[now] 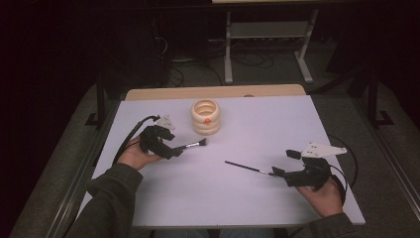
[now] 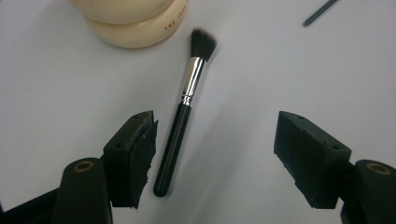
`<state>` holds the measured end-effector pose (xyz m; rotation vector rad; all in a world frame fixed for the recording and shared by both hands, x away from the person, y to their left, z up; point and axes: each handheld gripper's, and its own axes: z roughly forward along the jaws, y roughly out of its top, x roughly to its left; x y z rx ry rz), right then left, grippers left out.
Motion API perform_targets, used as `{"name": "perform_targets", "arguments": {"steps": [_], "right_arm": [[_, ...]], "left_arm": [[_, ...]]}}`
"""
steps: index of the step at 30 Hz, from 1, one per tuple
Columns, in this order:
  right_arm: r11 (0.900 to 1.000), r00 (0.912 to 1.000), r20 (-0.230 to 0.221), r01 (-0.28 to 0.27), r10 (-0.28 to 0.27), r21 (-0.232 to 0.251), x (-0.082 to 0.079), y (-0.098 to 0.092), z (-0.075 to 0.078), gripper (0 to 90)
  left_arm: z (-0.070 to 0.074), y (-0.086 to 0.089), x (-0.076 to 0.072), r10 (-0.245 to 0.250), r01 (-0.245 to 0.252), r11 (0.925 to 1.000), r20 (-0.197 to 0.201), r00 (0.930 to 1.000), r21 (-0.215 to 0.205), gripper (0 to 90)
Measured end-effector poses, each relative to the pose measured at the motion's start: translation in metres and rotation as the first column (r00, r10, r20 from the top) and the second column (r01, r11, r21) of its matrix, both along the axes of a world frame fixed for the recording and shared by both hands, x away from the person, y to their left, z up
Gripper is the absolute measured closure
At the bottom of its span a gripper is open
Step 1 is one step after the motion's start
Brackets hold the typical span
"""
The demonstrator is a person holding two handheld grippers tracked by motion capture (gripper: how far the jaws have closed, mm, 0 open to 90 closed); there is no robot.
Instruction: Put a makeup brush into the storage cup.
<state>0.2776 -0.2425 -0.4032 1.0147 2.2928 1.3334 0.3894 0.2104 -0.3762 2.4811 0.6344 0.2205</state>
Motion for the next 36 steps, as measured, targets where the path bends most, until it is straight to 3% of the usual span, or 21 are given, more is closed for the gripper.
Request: {"name": "perform_targets", "arguments": {"steps": [6, 9, 23, 31, 36], "right_arm": [[1.0, 1.0, 0.001, -0.008, 0.008, -0.001, 0.001, 0.001, 0.0, 17.8], [1.0, 1.0, 0.0, -0.007, 0.007, 0.001, 0.001, 0.0, 0.0, 17.8], [1.0, 0.9999, -0.001, -0.013, 0.013, -0.005, 0.002, 0.001, -0.001, 17.8], [1.0, 0.9998, -0.009, -0.018, 0.017, -0.009, 0.003, 0.002, -0.003, 17.8], [1.0, 0.9998, -0.009, -0.02, 0.02, -0.01, 0.003, 0.002, -0.003, 17.9]], "left_arm": [[-0.01, -0.003, 0.018, 0.022, -0.021, 0.9997, -0.033, 0.9992, 0.012, 34.8], [-0.013, -0.004, 0.025, 0.008, -0.007, 0.9993, -0.045, 0.999, 0.036, 38.4], [-0.032, -0.016, 0.045, 0.005, 0.004, 0.9958, -0.097, 0.9953, 0.092, 51.4], [-0.041, -0.019, 0.049, 0.009, 0.005, 0.9939, -0.123, 0.9923, 0.11, 58.5], [-0.043, -0.021, 0.049, -0.003, 0.017, 0.9931, -0.121, 0.9927, 0.116, 62.7]]}}
